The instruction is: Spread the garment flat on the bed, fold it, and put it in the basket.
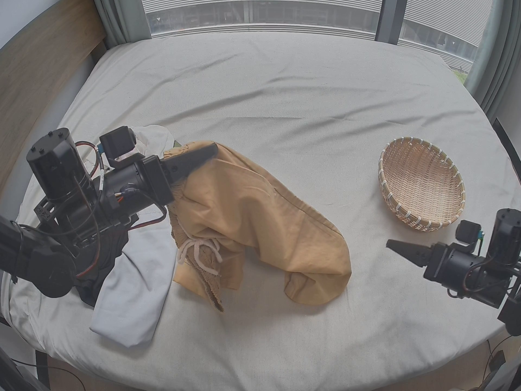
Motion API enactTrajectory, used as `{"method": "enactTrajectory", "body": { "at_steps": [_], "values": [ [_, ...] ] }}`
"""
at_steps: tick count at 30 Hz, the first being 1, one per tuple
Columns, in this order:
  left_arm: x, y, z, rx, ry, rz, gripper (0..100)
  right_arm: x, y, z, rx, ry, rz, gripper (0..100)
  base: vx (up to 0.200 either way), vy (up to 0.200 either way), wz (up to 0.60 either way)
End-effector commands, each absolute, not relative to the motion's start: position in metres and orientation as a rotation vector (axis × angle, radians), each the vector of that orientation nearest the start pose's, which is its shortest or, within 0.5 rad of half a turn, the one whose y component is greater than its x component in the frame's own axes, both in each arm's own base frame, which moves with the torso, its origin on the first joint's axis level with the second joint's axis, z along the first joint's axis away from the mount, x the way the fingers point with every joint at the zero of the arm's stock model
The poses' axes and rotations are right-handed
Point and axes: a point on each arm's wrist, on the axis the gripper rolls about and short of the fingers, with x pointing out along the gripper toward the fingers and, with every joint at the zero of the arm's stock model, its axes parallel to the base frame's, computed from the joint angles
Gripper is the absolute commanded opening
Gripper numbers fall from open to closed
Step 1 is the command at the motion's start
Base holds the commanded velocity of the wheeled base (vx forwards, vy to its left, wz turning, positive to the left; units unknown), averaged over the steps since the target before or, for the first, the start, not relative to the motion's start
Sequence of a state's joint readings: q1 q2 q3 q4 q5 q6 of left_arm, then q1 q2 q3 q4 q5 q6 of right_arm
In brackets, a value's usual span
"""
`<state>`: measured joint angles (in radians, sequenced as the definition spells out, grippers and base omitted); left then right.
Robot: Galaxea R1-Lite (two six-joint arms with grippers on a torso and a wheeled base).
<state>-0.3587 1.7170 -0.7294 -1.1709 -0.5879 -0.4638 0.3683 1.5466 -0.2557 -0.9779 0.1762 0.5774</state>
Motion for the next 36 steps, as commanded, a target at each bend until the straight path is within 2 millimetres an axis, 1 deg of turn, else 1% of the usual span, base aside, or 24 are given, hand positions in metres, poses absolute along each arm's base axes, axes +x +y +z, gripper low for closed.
{"method": "enactTrajectory", "body": {
  "at_steps": [1,5,6,8,9,10,12,15,19,22,26,29,32,36],
  "values": [
    [0.286,-0.105,0.216,-0.405,0.004,-0.930,0,0.212,0.094,0.083,0.499,0.613,0.419,100,0.000,0.000,0.00],
    [0.288,-0.098,0.219,-0.428,0.003,-0.916,0,0.224,0.100,0.066,0.496,0.623,0.419,100,0.000,0.000,0.00],
    [0.287,-0.098,0.219,-0.435,0.005,-0.917,0,0.229,0.102,0.056,0.495,0.625,0.416,100,0.000,0.000,0.00],
    [0.288,-0.098,0.219,-0.435,0.004,-0.914,0,0.233,0.103,0.050,0.494,0.627,0.414,100,0.000,0.000,0.00],
    [0.289,-0.098,0.219,-0.435,0.004,-0.912,0,0.237,0.105,0.039,0.494,0.632,0.412,100,0.000,0.000,0.00],
    [0.289,-0.098,0.219,-0.435,0.004,-0.912,0,0.237,0.105,0.038,0.495,0.631,0.412,100,0.000,0.000,0.00],
    [0.291,-0.096,0.223,-0.434,-0.010,-0.906,0,0.243,0.108,0.026,0.496,0.608,0.422,100,0.000,0.000,0.00],
    [0.296,-0.089,0.225,-0.432,-0.022,-0.882,0,0.243,0.114,0.019,0.496,0.589,0.448,100,0.000,0.000,0.00],
    [0.303,-0.080,0.223,-0.430,-0.023,-0.849,0,0.245,0.120,0.009,0.492,0.593,0.467,100,0.000,0.000,0.00],
    [0.304,-0.075,0.224,-0.428,-0.031,-0.833,0,0.248,0.122,0.008,0.498,0.588,0.473,100,0.000,0.000,0.00],
    [0.304,-0.072,0.224,-0.428,-0.031,-0.825,0,0.252,0.125,0.010,0.520,0.576,0.484,100,0.000,0.000,0.00],
    [0.302,-0.073,0.223,-0.428,-0.029,-0.828,0,0.255,0.131,0.013,0.548,0.575,0.526,100,0.000,0.000,0.00],
    [0.301,-0.074,0.222,-0.429,-0.025,-0.833,0,0.263,0.142,0.018,0.578,0.540,0.565,100,0.000,0.000,0.00],
    [0.301,-0.075,0.222,-0.429,-0.026,-0.835,0,0.271,0.148,0.016,0.584,0.525,0.577,100,0.000,0.000,0.00]
  ]
}}
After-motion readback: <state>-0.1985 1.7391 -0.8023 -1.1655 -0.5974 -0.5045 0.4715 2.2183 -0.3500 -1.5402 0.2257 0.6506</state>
